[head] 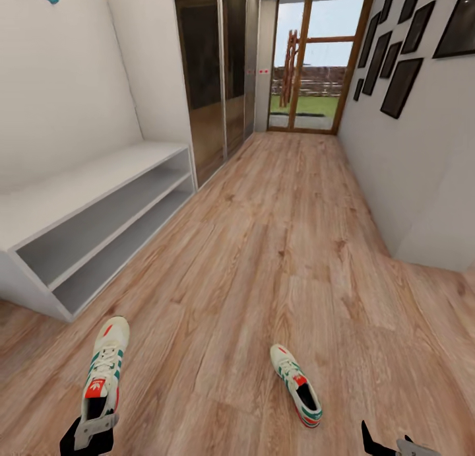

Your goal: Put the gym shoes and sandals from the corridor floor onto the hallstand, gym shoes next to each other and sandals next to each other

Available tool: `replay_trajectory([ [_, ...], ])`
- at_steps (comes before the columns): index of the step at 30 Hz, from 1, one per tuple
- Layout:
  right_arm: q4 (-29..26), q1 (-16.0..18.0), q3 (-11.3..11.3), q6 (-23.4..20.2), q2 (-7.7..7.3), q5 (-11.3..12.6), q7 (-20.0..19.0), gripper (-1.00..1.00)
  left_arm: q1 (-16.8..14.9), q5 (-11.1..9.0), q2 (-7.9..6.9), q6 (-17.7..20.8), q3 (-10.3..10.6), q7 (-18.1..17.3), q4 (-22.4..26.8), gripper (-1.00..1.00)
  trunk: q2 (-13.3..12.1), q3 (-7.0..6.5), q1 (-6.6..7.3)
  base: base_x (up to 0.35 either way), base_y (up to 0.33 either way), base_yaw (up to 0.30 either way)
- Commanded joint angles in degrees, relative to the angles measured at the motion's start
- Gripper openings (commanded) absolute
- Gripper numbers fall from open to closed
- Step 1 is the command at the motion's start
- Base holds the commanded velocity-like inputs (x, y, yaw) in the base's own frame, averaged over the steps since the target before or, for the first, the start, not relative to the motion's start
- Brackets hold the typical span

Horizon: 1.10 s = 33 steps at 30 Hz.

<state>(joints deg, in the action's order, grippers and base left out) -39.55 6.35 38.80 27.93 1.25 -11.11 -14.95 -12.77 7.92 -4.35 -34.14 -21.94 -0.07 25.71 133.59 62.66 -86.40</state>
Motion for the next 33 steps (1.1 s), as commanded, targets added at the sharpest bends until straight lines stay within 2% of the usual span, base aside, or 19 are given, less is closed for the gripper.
replay_trajectory([
  [1, -0.03, 0.07, 0.48, 0.20, 0.07, -0.49, -0.43, 1.00, -0.06, 0.60, 0.06, -0.22, -0.39, -0.02, -0.04, -1.00, 0.02, 0.04, 0.00, 0.141, -0.234, 0.279],
  [6, -0.04, 0.07, 0.49, 0.20, 0.07, -0.49, -0.43, 1.00, -0.06, 0.60, 0.10, -0.22, -0.42, -0.02, -0.04, -1.00, 0.02, 0.04, 0.00, 0.059, -0.258, 0.267],
  [10, -0.01, 0.07, 0.49, 0.20, 0.07, -0.49, -0.49, 1.00, -0.04, 0.60, 0.09, -0.22, -0.46, -0.02, -0.04, -1.00, 0.02, 0.04, 0.00, -0.057, -0.206, 0.063],
  [16, 0.02, 0.07, 0.49, 0.20, 0.07, -0.49, -0.48, 1.00, 0.10, 0.60, 0.06, -0.22, -0.47, -0.02, -0.04, -1.00, 0.02, 0.04, 0.00, -0.014, -0.042, 0.053],
  [22, 0.02, 0.07, 0.49, 0.20, 0.07, -0.49, -0.43, 1.00, 0.11, 0.60, 0.06, -0.22, -0.47, -0.02, 0.04, -1.00, 0.02, 0.04, 0.00, -0.002, -0.015, 0.240],
  [28, 0.00, 0.07, 0.49, 0.20, 0.07, -0.45, -0.43, 1.00, 0.11, 0.60, 0.12, -0.22, -0.47, -0.02, 0.05, -1.00, 0.02, 0.04, 0.00, -0.058, -0.186, 0.249],
  [33, 0.00, 0.07, 0.63, 0.20, 0.07, -0.41, -0.44, 1.00, 0.25, 0.60, 0.05, -0.27, -0.47, -0.02, 0.56, -1.00, 0.02, 0.04, 0.00, -0.043, -0.091, 0.046],
])
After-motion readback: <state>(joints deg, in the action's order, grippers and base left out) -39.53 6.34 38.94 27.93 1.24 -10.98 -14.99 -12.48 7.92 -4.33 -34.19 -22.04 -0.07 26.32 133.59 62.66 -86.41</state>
